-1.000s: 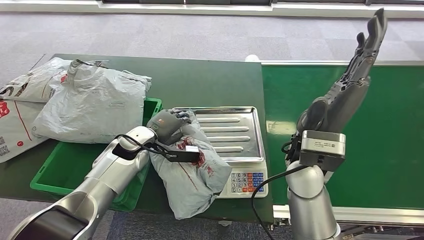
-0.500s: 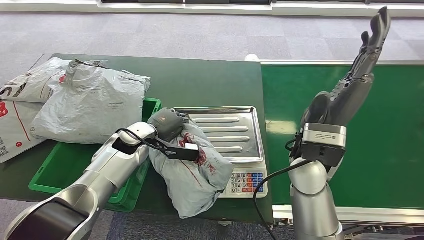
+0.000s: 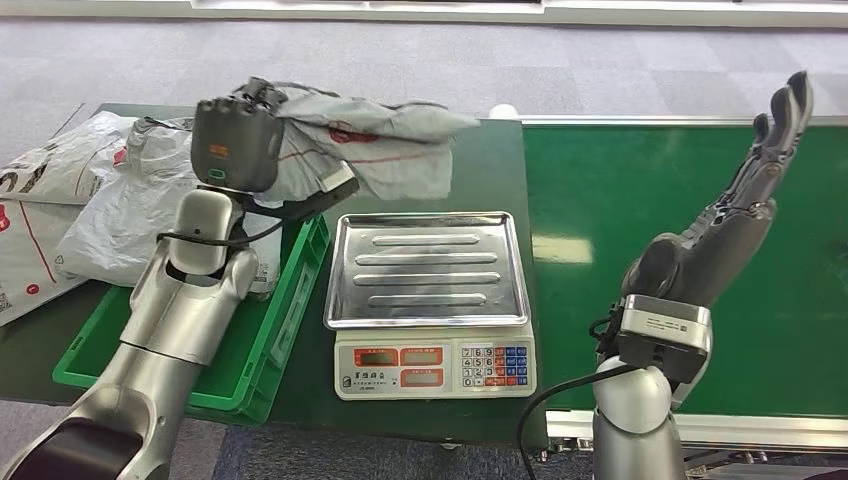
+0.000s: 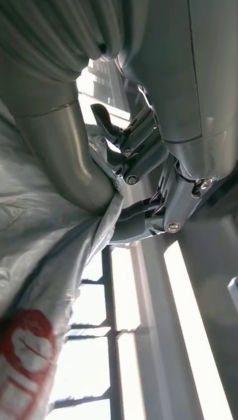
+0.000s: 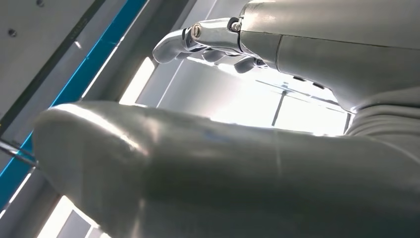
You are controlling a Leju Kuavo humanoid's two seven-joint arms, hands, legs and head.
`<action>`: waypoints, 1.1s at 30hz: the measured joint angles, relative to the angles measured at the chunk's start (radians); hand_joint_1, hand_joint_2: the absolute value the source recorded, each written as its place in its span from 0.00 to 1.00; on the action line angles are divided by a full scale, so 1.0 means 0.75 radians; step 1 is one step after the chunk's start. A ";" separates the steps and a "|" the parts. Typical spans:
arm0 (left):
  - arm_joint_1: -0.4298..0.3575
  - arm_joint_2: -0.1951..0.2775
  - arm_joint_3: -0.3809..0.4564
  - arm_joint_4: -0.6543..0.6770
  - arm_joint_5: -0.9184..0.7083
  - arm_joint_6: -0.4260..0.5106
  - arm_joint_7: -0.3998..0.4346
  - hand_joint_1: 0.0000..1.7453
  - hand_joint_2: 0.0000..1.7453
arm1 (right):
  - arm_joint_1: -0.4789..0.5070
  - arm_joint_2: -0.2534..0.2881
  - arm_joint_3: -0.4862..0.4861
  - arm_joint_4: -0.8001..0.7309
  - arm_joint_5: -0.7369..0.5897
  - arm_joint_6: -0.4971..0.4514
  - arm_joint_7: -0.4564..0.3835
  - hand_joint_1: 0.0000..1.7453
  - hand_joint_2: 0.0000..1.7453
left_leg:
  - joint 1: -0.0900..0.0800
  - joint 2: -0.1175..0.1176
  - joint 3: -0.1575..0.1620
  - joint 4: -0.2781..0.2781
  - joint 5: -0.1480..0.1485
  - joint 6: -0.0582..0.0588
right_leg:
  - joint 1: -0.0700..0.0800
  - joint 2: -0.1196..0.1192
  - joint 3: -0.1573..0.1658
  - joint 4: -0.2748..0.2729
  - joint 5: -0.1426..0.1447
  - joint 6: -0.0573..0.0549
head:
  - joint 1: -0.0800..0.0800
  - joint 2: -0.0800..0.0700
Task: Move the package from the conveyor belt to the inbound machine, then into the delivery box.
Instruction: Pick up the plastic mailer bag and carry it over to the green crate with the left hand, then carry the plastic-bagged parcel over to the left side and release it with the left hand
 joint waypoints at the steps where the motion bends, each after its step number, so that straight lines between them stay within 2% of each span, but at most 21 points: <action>1: -0.002 0.000 0.059 -0.060 -0.001 -0.007 -0.015 1.00 1.00 | 0.004 0.002 -0.001 -0.003 0.001 -0.003 0.002 0.00 0.00 | 0.000 0.001 0.000 0.000 0.000 0.000 | 0.000 0.001 -0.001 0.000 0.000 0.000 | 0.000 0.000; 4: -0.003 0.003 0.175 -0.173 -0.001 -0.006 -0.029 1.00 1.00 | 0.009 0.004 -0.002 -0.009 0.002 -0.008 0.006 0.00 0.00 | 0.000 -0.001 -0.001 0.000 0.000 0.000 | 0.000 -0.001 -0.001 0.000 -0.001 0.000 | 0.000 0.000; 7: -0.003 0.011 0.223 -0.231 -0.002 0.014 0.020 1.00 1.00 | 0.009 0.006 -0.003 -0.013 0.002 -0.009 0.011 0.00 0.00 | 0.001 -0.003 -0.002 0.000 0.000 0.000 | 0.001 -0.004 0.001 0.000 -0.001 0.000 | 0.000 0.000; 10: -0.003 0.043 0.240 -0.265 -0.002 -0.005 0.121 1.00 1.00 | 0.008 0.009 -0.003 -0.015 0.003 -0.006 0.018 0.00 0.00 | 0.001 -0.003 -0.002 0.000 0.000 0.000 | 0.001 -0.004 0.001 0.000 -0.001 0.000 | 0.000 0.000; 14: -0.012 0.130 0.236 -0.235 -0.002 -0.113 0.328 1.00 1.00 | 0.000 0.010 -0.003 -0.016 0.003 0.018 0.030 0.00 0.00 | 0.001 -0.003 -0.001 0.000 0.000 0.000 | 0.000 -0.003 0.000 0.000 -0.001 0.000 | 0.000 0.000; 15: -0.017 0.150 0.235 -0.203 -0.002 -0.118 0.357 0.77 1.00 | -0.002 0.010 -0.003 -0.016 0.002 0.023 0.032 0.00 0.00 | 0.001 -0.002 -0.001 0.000 0.001 0.000 | 0.001 -0.003 0.000 0.000 -0.001 0.000 | 0.000 0.000; 18: -0.028 0.195 0.235 -0.107 -0.002 -0.106 0.394 0.02 0.25 | -0.009 0.012 -0.003 -0.016 0.002 0.034 0.035 0.00 0.00 | 0.002 -0.003 -0.001 0.000 0.001 -0.001 | 0.001 -0.003 0.000 0.000 -0.001 -0.001 | 0.000 0.000; 19: -0.031 0.204 0.235 -0.071 -0.002 -0.114 0.423 0.00 0.00 | -0.010 0.013 -0.003 -0.016 0.002 0.040 0.036 0.00 0.00 | 0.002 -0.003 -0.001 0.000 0.001 -0.001 | 0.001 -0.003 0.000 0.000 -0.001 -0.001 | 0.000 0.000; 22: -0.038 0.225 0.247 0.068 -0.002 -0.098 0.496 0.00 0.00 | -0.012 0.017 -0.003 -0.019 0.005 0.058 0.039 0.00 0.00 | 0.001 -0.002 -0.001 0.000 0.001 -0.001 | 0.001 -0.002 0.000 0.000 0.000 -0.002 | 0.000 0.000; 26: -0.038 0.230 0.254 0.112 -0.002 -0.072 0.498 0.00 0.00 | -0.011 0.017 -0.003 -0.020 0.006 0.060 0.039 0.00 0.00 | 0.001 -0.001 -0.001 0.000 0.001 -0.001 | 0.001 -0.001 0.000 0.000 0.000 -0.002 | 0.000 0.000; 28: -0.037 0.231 0.304 0.183 -0.002 -0.004 0.464 0.00 0.00 | -0.010 0.017 -0.003 -0.024 0.009 0.059 0.042 0.00 0.00 | 0.001 -0.002 -0.001 0.000 0.001 -0.001 | 0.001 -0.002 -0.001 0.000 0.000 -0.002 | 0.000 0.000; 30: -0.034 0.221 0.380 0.241 0.010 0.074 0.386 0.00 0.00 | -0.006 0.017 -0.003 -0.026 0.013 0.054 0.045 0.00 0.00 | 0.001 -0.002 -0.002 0.000 0.001 -0.001 | 0.001 -0.002 -0.001 0.000 0.000 -0.002 | 0.000 0.000; 31: -0.031 0.206 0.415 0.226 0.040 0.093 0.310 0.00 0.00 | -0.003 0.017 -0.003 -0.026 0.013 0.048 0.047 0.00 0.00 | 0.001 -0.003 -0.002 0.000 0.001 -0.001 | 0.001 -0.003 -0.001 0.000 0.000 -0.002 | 0.000 0.000; 33: -0.014 0.155 0.503 0.144 0.223 0.130 0.017 0.00 0.00 | 0.005 0.017 -0.003 -0.026 0.011 0.037 0.050 0.00 0.00 | 0.001 -0.004 -0.003 0.000 0.001 -0.001 | 0.001 -0.003 -0.001 0.000 0.000 -0.002 | 0.000 0.000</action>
